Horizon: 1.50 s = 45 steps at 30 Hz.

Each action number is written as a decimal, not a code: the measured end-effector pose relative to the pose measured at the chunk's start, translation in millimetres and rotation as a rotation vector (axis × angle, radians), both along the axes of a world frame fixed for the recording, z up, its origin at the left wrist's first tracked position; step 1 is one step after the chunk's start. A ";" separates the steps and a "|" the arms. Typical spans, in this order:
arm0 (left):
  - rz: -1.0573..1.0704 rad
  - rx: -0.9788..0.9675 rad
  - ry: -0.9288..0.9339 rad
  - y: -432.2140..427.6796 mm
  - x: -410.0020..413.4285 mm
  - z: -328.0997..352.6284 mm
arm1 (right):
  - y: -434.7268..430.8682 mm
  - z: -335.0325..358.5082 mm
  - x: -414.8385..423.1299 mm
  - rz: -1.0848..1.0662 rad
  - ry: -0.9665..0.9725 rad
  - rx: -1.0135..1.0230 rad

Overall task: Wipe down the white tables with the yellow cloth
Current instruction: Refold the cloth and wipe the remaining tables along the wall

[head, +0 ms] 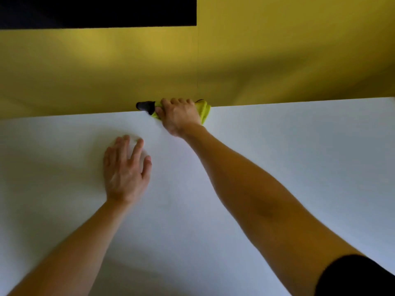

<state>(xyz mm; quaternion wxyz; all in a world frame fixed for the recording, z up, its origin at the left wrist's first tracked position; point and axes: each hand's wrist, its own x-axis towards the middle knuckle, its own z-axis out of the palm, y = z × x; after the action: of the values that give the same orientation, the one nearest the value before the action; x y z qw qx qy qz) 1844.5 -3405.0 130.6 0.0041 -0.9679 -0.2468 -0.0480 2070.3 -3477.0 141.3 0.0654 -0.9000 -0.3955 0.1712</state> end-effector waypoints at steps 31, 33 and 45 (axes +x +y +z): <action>-0.257 -0.158 -0.161 -297.9 221.2 -19.9 | -448.5 -10.8 236.7 -0.331 -0.181 -0.081; -0.244 -0.148 -0.169 -299.0 218.9 -21.0 | -419.3 -11.4 225.8 -0.383 -0.181 -0.088; -0.251 -0.124 -0.159 -301.4 220.0 -20.9 | -439.3 -20.4 251.8 -0.201 -0.122 0.054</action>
<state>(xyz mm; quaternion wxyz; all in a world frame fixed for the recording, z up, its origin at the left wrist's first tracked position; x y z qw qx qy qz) 2064.4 -3706.4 109.7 -0.0811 -0.9827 -0.1258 -0.1093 2322.2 -3916.3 120.8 0.0823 -0.9417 -0.3110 0.0981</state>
